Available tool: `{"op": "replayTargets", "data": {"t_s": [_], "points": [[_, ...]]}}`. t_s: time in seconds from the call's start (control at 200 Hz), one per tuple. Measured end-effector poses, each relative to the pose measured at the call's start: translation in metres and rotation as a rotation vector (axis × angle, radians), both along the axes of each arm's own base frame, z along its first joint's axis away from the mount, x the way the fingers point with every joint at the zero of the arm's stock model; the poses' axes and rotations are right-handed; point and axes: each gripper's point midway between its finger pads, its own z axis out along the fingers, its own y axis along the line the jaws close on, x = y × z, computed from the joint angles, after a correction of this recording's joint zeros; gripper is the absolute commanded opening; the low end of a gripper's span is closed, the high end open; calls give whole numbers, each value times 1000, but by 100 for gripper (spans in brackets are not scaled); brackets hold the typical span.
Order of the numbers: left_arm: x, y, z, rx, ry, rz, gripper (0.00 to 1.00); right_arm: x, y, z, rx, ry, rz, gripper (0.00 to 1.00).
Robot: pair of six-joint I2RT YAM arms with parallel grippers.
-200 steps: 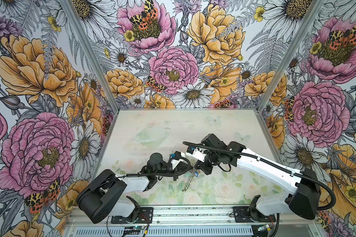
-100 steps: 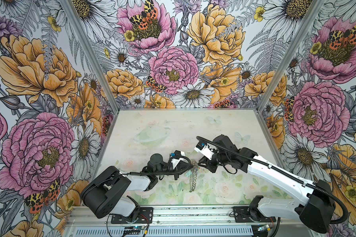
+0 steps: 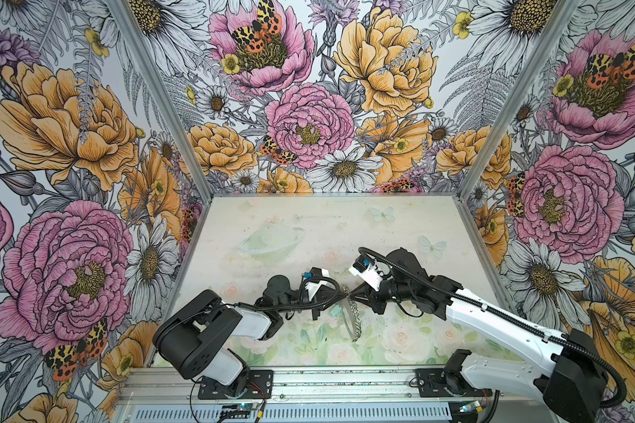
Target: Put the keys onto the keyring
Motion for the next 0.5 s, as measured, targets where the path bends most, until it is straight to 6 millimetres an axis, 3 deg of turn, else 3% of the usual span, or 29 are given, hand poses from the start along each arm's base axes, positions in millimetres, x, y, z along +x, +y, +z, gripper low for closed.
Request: {"op": "replayTargets", "data": {"t_s": [0.5], "points": [[-12,3,1,-11,-14,-54,0,-6,8,5,44,13,57,12]]}}
